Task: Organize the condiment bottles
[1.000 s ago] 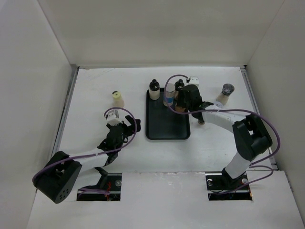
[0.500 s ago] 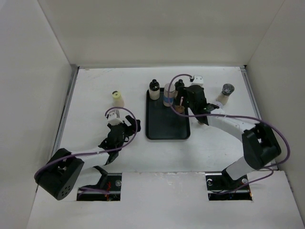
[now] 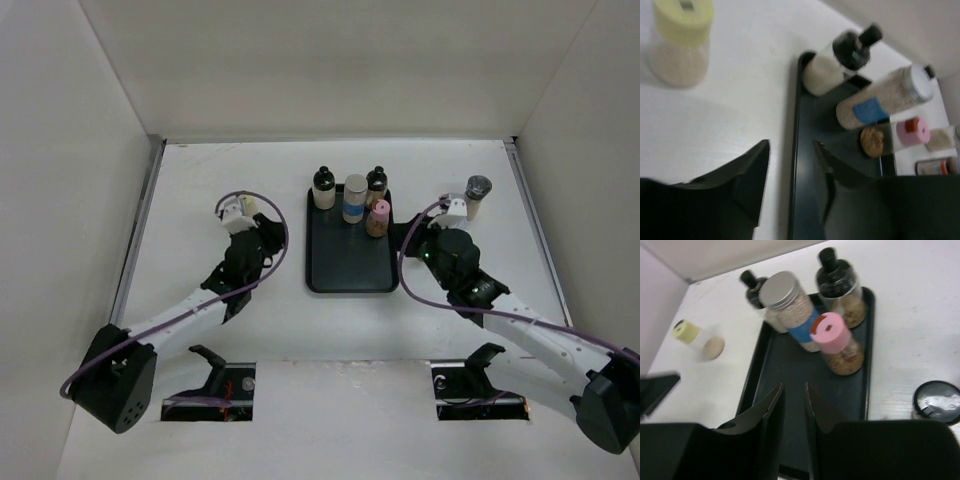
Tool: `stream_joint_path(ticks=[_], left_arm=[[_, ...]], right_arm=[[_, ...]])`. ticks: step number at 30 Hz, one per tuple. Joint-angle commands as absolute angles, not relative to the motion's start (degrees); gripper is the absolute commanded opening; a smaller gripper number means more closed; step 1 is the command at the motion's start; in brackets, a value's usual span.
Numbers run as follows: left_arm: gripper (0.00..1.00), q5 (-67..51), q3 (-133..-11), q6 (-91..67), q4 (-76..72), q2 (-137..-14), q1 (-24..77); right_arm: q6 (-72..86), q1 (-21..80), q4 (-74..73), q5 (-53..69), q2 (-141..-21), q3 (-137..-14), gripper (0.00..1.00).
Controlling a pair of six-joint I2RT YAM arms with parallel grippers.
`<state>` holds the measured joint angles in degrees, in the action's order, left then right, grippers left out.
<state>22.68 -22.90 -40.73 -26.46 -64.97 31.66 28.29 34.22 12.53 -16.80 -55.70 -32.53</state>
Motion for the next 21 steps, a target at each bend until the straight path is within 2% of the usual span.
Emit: stream_joint_path(ticks=[1, 4, 6, 8, 12, 21], left_arm=[[0.42, 29.51, -28.65, -39.99, -15.31, -60.74, 28.27], [0.66, 36.28, -29.61, -39.64, -11.88, -58.98, 25.19], [0.77, 38.31, -31.37, -38.33, -9.94, -59.58, 23.08], [0.83, 37.89, -33.39, -36.92, -10.02, -62.3, 20.97], [0.86, 35.34, -37.7, -34.46, -12.38, -68.89, 18.59], [0.83, 36.39, -51.32, -26.19, -14.06, -85.85, 16.57]], right_arm=[[30.23, 36.07, 20.82, -14.94, -52.39, -29.98, 0.37], [30.41, 36.17, 24.43, -15.12, -52.64, -27.34, 0.57], [30.93, 36.25, 24.52, -14.77, -53.35, -27.07, 0.63], [31.2, 36.25, 25.31, -14.59, -53.87, -26.98, 0.67], [31.38, 36.78, 27.6, -14.24, -56.95, -26.98, 0.69], [32.17, 37.04, 28.48, -12.57, -57.57, -26.81, 0.73]])
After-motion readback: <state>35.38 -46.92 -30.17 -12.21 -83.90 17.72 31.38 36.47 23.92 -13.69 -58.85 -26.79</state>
